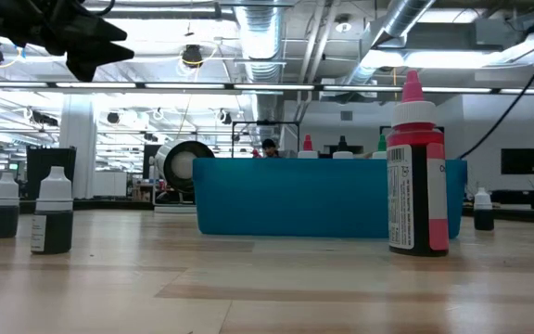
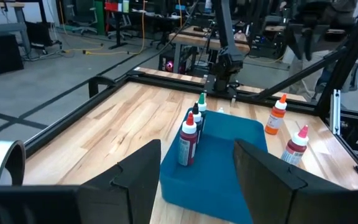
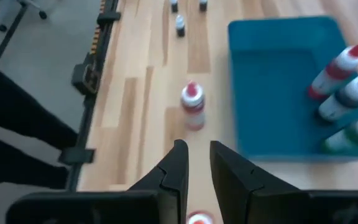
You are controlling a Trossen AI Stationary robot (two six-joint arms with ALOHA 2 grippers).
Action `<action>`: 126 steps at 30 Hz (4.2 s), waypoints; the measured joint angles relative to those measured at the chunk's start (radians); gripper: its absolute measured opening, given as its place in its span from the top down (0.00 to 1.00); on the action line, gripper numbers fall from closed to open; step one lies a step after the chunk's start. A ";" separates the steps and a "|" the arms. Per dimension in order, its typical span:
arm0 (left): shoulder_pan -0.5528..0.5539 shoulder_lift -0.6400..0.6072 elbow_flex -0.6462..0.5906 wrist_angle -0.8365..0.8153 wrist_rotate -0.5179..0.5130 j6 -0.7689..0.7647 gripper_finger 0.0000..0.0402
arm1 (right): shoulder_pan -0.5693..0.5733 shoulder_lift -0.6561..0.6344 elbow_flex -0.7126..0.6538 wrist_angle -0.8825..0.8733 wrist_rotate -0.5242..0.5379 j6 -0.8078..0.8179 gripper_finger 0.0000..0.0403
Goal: Pick & Place food coloring
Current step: Put the large orange food coloring bottle into the blue bin
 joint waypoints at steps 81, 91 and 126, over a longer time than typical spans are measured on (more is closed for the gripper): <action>0.000 -0.001 0.000 -0.020 0.005 -0.021 0.52 | -0.066 0.389 0.045 -0.255 -0.341 0.513 0.47; 0.000 -0.002 0.000 -0.020 0.005 -0.021 0.52 | -0.144 0.405 0.044 -0.249 -0.362 0.411 0.48; 0.000 -0.001 0.000 -0.043 0.005 -0.031 0.52 | -0.167 0.401 0.047 -0.244 -0.419 0.360 0.75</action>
